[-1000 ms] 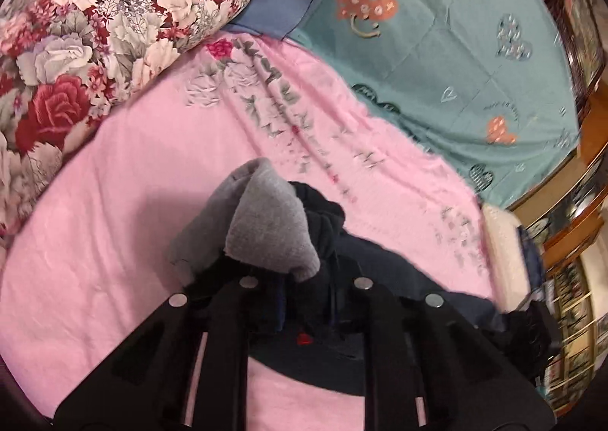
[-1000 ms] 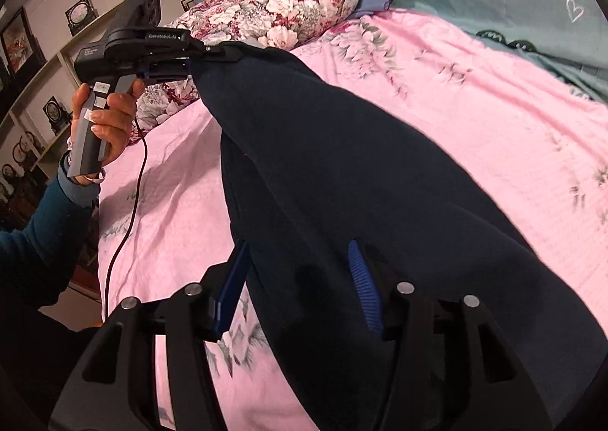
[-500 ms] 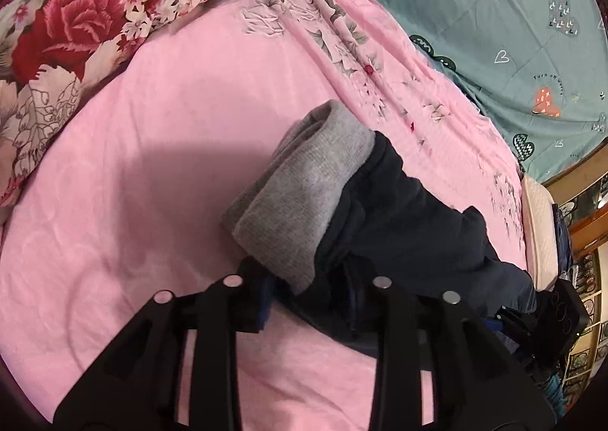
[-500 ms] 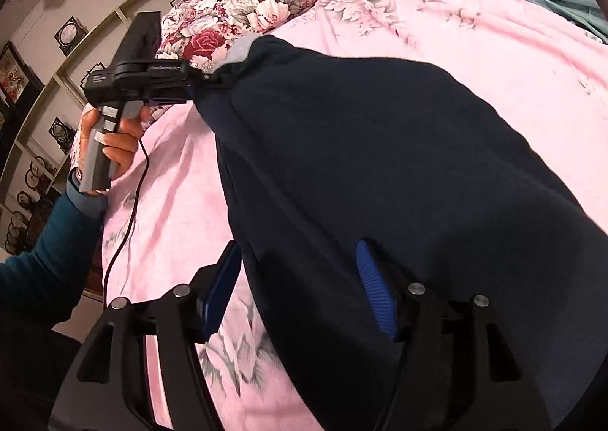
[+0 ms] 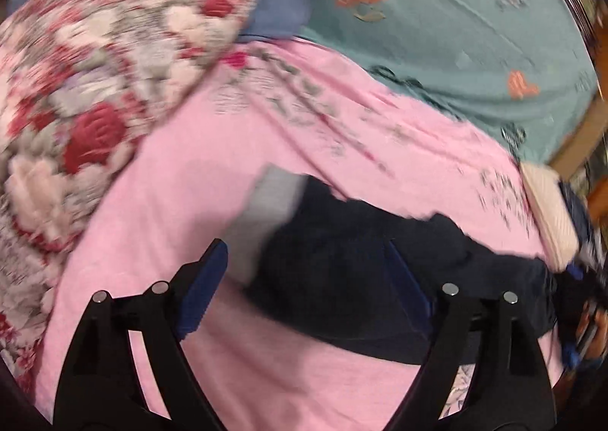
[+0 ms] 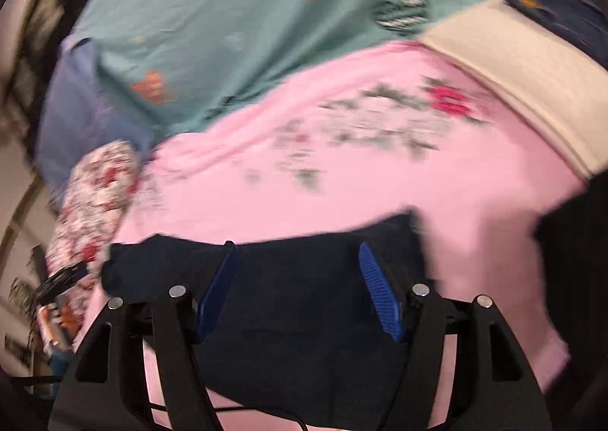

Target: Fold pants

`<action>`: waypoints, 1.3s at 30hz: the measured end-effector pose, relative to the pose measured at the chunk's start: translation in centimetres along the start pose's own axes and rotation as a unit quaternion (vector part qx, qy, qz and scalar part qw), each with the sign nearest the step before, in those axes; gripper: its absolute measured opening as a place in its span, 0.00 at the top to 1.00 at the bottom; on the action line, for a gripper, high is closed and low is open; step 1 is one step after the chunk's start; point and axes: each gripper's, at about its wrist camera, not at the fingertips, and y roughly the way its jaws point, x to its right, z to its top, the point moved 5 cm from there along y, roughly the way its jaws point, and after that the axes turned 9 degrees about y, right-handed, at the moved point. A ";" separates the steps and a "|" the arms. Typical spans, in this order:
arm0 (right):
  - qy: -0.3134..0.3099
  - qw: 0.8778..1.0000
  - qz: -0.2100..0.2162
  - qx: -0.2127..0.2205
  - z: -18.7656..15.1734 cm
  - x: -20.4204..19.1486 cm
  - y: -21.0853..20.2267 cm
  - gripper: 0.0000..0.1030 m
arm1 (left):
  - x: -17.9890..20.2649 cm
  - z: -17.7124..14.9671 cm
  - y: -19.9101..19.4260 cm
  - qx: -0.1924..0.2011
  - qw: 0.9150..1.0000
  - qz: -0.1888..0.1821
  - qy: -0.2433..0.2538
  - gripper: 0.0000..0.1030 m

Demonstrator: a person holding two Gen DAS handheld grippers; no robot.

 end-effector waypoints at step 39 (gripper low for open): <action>0.035 0.998 -0.043 -0.026 -5.6 7.3 -4.4 0.91 | -0.3 -3.0 5.2 -0.154 0.983 0.051 0.081 0.40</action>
